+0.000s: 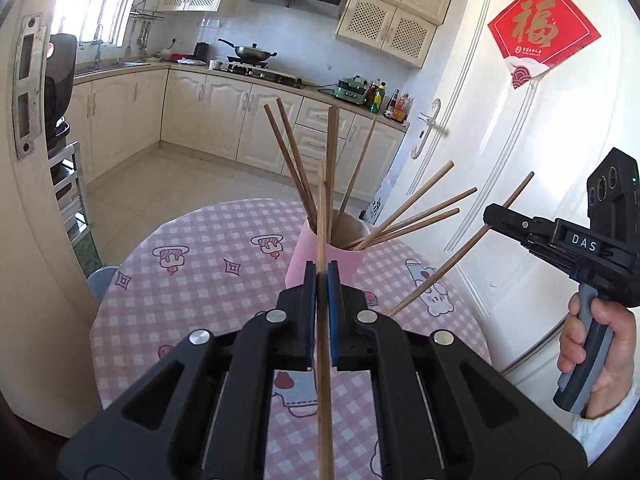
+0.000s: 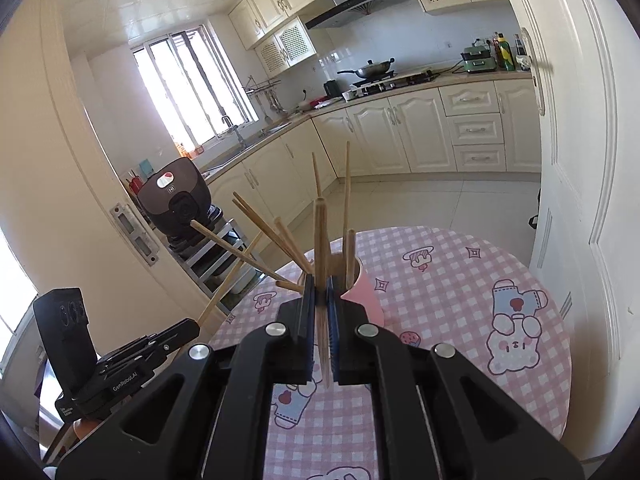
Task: Organize utensils
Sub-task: 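Raise both chopsticks over the pink cup and lower them into it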
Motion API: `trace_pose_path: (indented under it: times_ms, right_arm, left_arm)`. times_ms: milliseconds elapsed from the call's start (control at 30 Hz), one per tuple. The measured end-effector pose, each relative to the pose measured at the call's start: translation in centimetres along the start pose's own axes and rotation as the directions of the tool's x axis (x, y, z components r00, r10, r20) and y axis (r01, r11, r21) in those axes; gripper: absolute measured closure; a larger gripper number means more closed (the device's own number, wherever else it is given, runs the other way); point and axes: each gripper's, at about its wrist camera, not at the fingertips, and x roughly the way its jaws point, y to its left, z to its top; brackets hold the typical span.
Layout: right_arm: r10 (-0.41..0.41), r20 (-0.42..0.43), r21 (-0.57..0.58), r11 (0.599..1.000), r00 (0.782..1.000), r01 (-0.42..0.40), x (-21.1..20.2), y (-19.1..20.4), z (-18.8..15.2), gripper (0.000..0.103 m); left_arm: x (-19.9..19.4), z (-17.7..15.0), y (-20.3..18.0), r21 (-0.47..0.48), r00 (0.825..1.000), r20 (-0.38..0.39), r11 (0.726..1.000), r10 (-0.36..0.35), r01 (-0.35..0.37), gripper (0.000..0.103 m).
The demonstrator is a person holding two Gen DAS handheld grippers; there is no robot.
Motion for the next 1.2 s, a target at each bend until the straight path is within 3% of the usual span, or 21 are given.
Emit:
trace_pose_path:
  times_ms: [200,467,900,1200]
  right_arm:
    - [0.027,0.046,-0.093,0.995,0.999,-0.022,-0.9,3.2,-0.3,0.098]
    - [0.032,0.02,-0.144,0.989,0.999,-0.029,1.4,5.8,0.2,0.099]
    - [0.047,0.084,-0.114,0.993,0.995,-0.037,2.6,6.2,4.3,0.099]
    - [-0.009,0.16,-0.167,0.985,0.987,0.037,3.0,6.5,7.4,0.099]
  left_arm:
    - [-2.4,-0.7,-0.4,-0.004,0.992,0.114,0.998,-0.054,0.055,0.098]
    - [-5.1,-0.4,-1.6,0.033,0.961,0.237,0.99,-0.14,0.136,0.098]
    - [-2.0,2.5,-3.8,0.117,0.945,0.229,0.97,-0.234,0.211,0.098]
    - [2.3,5.7,-4.4,0.128,0.935,0.243,0.964,-0.259,0.233,0.098]
